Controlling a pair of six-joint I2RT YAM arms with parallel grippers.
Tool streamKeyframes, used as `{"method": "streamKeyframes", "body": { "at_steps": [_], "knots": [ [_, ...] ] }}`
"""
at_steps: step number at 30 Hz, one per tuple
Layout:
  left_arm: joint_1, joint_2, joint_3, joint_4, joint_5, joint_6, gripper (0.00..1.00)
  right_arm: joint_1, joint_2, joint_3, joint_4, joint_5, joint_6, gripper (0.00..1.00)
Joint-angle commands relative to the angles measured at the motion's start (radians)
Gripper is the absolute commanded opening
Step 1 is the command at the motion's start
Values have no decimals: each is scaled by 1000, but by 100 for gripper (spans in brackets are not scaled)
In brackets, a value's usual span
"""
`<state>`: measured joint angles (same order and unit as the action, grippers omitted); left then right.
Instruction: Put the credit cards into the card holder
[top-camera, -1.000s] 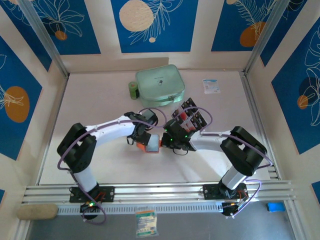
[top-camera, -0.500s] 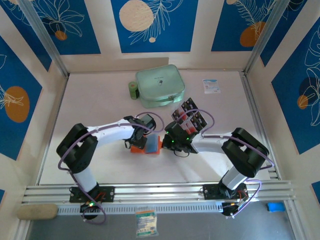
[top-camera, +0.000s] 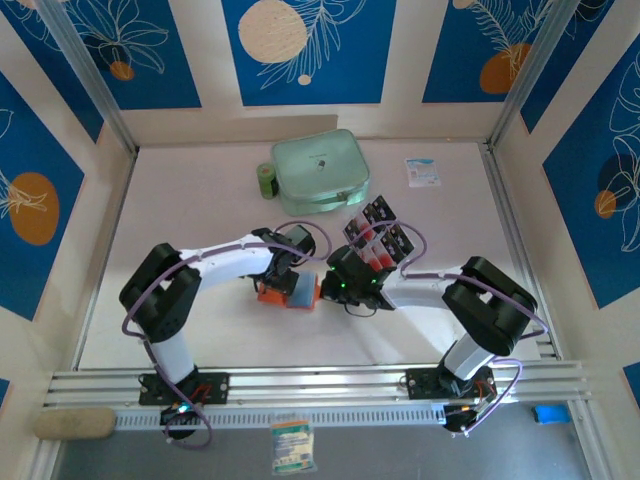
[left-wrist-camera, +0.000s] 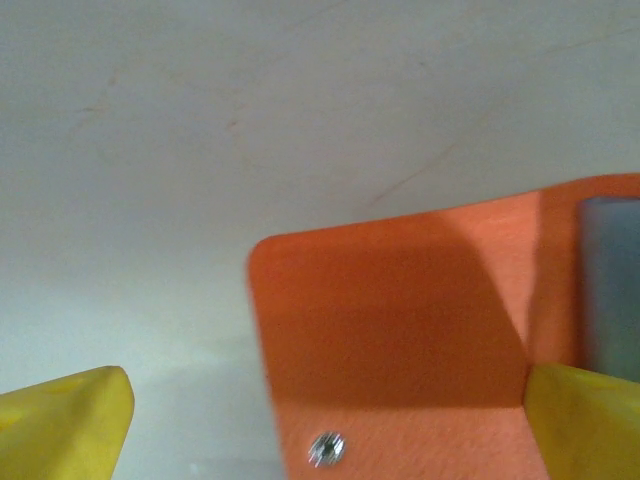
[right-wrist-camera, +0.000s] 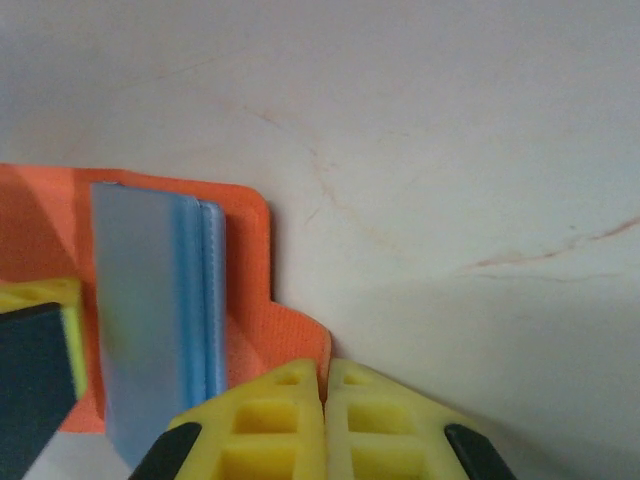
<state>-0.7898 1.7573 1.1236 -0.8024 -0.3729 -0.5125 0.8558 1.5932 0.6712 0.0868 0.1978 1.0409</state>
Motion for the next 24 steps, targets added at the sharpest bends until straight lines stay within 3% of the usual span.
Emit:
{"method": "streamKeyframes", "body": {
  "at_steps": [1,21,24],
  "knots": [
    [-10,-10,6,19,97,-60,100,3,-10,-20,47,-51,11,0],
    [-12,-103,-138,61,61,-75,100,-96,-64,-87,58,-111,-21,0],
    [-11,-104,-155,77,63,-68,100,-106,-71,-79,52,-128,-25,7]
  ]
}}
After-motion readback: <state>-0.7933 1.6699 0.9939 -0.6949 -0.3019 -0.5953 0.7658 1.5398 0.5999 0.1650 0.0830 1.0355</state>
